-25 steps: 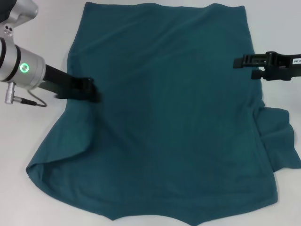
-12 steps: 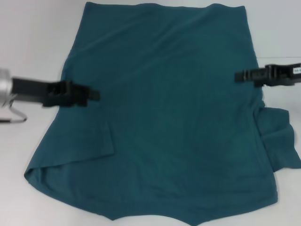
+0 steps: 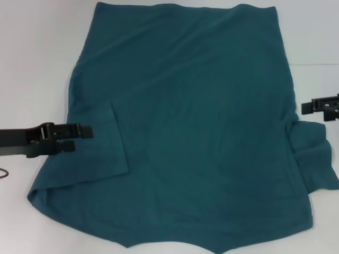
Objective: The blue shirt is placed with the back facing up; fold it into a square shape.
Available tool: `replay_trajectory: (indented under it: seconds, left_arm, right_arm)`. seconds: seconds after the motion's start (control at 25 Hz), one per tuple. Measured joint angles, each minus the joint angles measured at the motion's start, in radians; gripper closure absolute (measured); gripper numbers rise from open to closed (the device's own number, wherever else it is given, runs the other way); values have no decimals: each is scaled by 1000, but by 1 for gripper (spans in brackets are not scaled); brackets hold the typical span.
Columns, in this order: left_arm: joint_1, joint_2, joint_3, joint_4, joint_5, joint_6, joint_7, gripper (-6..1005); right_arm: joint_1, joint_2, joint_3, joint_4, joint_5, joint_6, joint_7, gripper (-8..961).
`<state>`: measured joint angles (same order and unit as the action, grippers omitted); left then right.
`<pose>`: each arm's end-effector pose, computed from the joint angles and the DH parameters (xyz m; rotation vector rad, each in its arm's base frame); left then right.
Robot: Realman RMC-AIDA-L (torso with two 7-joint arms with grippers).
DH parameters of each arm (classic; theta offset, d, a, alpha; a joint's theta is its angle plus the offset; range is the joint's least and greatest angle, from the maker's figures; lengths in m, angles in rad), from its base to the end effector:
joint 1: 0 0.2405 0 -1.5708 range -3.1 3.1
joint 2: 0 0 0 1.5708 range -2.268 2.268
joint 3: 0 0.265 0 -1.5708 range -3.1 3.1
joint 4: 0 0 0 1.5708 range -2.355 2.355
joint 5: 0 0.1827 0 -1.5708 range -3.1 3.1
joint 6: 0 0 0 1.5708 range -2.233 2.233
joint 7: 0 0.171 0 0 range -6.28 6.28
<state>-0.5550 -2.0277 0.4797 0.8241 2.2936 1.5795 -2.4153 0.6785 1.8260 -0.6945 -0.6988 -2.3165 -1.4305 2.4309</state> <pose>-0.2822 0.3393 0.0243 -2.1374 -1.8716 -0.6121 0.2876 0.3915 0.0714 -2.1761 1.6527 0.2894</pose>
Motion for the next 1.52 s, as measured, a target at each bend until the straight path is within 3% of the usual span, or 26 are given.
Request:
replay_trajectory:
  seconds: [0.16, 0.68, 1.08, 1.52]
  left_arm:
    - [1, -1, 1, -5, 0, -8, -1, 172]
    - [-6, -6, 3, -12, 1, -38, -8, 177]
    - [0, -8, -1, -12, 1, -51, -6, 177]
    - [4, -16, 0, -11, 1, -72, -5, 178]
  right_arm:
    - [-17, -8, 4, 5, -30, -18, 26, 145]
    - [-22, 0, 5, 12, -152, 6, 85, 154]
    - [-23, 37, -5, 24, -153, 87, 78, 161]
    - [-13, 44, -13, 75, -155, 127, 75, 169]
